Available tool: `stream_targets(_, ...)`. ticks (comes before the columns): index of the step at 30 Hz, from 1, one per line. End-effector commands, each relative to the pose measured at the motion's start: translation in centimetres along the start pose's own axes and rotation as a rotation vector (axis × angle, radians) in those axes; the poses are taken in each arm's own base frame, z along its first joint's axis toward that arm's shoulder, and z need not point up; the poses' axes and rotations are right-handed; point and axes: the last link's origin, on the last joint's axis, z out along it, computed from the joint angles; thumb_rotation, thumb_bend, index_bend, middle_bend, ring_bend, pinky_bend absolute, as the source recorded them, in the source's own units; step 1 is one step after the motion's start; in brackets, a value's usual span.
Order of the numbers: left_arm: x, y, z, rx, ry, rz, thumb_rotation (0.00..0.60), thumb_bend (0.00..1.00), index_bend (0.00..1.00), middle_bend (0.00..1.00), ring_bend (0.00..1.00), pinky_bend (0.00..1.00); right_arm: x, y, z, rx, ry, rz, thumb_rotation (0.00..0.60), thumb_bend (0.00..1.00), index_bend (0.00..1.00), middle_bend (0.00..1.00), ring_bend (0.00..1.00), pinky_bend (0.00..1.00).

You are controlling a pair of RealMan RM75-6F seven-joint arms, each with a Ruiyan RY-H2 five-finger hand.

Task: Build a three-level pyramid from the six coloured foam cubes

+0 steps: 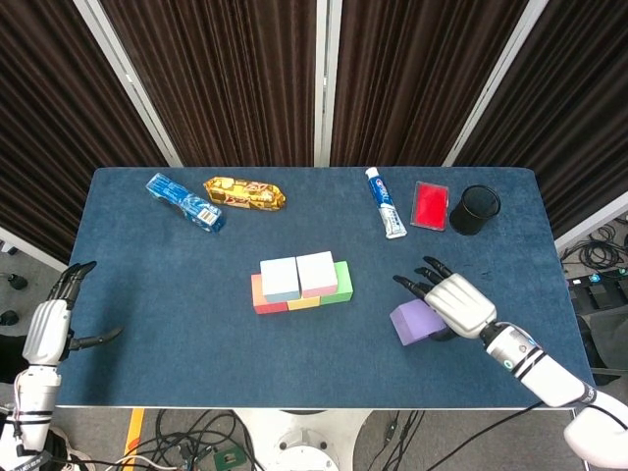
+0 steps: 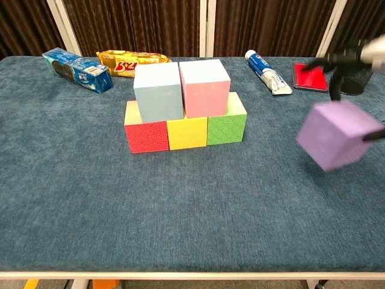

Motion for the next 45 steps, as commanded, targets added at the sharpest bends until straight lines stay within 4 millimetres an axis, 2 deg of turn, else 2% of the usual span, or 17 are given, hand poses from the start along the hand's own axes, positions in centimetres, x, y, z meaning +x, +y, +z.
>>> stream_targets(1,0.0,-0.1,0.0,0.000,0.001,-0.004,0.600,0.07,0.09,0.11,0.01,0.14,5.1,-0.7,1.1,-0.009,0.127,0.075,0.600,0.12,0.00,0.69,0.14,0.00)
stream_targets(5,0.2,-0.5,-0.2,0.002,0.005,-0.012,0.600,0.07,0.09,0.11,0.01,0.14,8.8,-2.7,3.4,0.001,0.188,0.141,0.600,0.12,0.00,0.70,0.14,0.00)
stream_targets(8,0.4,-0.8,-0.3,0.007,0.011,-0.018,0.600,0.07,0.09,0.11,0.01,0.14,10.2,-4.5,5.7,0.011,0.159,0.155,0.600,0.12,0.00,0.71,0.14,0.00)
stream_targets(14,1.1,-1.5,-0.5,0.012,0.029,-0.023,0.600,0.07,0.09,0.11,0.01,0.14,11.5,-8.4,10.2,0.040,0.072,0.097,0.600,0.12,0.00,0.70,0.14,0.00)
stream_targets(23,2.0,-2.8,-0.7,0.029,0.043,-0.032,0.600,0.07,0.09,0.11,0.01,0.14,13.5,-14.2,14.7,0.018,0.077,0.072,0.600,0.12,0.00,0.71,0.14,0.00)
stream_targets(32,2.4,-4.0,-1.1,0.041,0.050,-0.026,0.600,0.07,0.09,0.11,0.01,0.14,13.0,-16.9,16.4,-0.036,0.032,0.014,0.600,0.12,0.00,0.70,0.14,0.00)
stream_targets(45,2.7,-4.7,-1.1,0.047,0.049,-0.041,0.600,0.07,0.09,0.11,0.01,0.14,13.6,-16.6,16.6,-0.096,0.021,-0.018,0.600,0.12,0.00,0.69,0.14,0.00)
